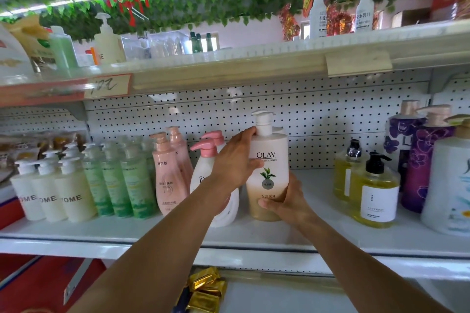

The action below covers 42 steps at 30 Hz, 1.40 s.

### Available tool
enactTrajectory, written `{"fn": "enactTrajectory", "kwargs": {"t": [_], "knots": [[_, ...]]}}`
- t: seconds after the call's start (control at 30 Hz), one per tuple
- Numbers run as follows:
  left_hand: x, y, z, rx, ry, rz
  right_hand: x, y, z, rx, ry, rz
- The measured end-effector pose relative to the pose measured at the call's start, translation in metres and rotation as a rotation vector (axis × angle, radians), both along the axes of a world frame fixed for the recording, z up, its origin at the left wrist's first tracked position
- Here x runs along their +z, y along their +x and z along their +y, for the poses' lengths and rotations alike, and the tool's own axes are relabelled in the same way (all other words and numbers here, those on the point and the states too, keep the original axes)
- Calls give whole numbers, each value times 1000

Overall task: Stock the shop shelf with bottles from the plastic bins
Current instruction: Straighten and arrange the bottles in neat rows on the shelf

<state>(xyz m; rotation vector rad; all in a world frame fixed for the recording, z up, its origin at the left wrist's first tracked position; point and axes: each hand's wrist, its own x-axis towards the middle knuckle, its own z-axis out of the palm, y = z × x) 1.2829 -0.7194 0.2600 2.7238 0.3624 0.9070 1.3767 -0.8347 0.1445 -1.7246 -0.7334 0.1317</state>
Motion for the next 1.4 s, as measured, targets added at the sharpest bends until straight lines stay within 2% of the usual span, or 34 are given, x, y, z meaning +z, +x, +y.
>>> {"fn": "enactTrajectory", "kwargs": {"t": [0.13, 0.43, 0.97, 1.4], "knots": [[4, -1, -4, 42, 95, 53, -6, -10, 2, -74, -5, 3], [5, -11, -8, 87, 254, 64, -2, -12, -1, -22, -39, 19], [6, -24, -9, 96, 265, 16, -8, -20, -1, -50, -57, 32], [3, -26, -11, 59, 291, 46, 10, -78, -26, -124, 10, 81]]}}
